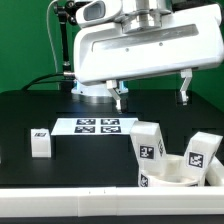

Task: Assemble stool

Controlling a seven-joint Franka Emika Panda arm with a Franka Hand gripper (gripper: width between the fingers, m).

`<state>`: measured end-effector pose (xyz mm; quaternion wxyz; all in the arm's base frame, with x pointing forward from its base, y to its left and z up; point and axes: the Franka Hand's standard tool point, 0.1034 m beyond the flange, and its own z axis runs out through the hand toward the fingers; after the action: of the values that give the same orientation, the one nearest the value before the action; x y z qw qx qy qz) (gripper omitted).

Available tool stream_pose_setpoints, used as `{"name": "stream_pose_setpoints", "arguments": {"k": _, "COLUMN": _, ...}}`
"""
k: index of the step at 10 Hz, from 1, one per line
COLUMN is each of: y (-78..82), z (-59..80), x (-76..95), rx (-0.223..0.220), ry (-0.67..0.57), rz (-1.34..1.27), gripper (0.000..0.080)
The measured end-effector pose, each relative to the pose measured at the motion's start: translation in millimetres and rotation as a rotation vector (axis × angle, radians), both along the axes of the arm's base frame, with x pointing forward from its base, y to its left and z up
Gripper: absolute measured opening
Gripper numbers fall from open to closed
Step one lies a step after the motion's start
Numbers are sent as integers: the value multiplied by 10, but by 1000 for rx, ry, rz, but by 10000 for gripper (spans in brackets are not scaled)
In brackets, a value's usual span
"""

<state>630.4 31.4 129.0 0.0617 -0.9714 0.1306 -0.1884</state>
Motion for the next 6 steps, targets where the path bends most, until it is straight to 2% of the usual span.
{"name": "stream_pose_setpoints", "arguments": {"k": 3, "y": -51, "z": -31, "x": -19, "rx": 2, "ry": 23, "rz": 6, "gripper": 649}}
{"name": "stream_pose_setpoints", "arguments": {"k": 6, "y": -3, "z": -59, "x": -101, "rx": 77, "ry": 215, "rz": 37, "gripper": 649}}
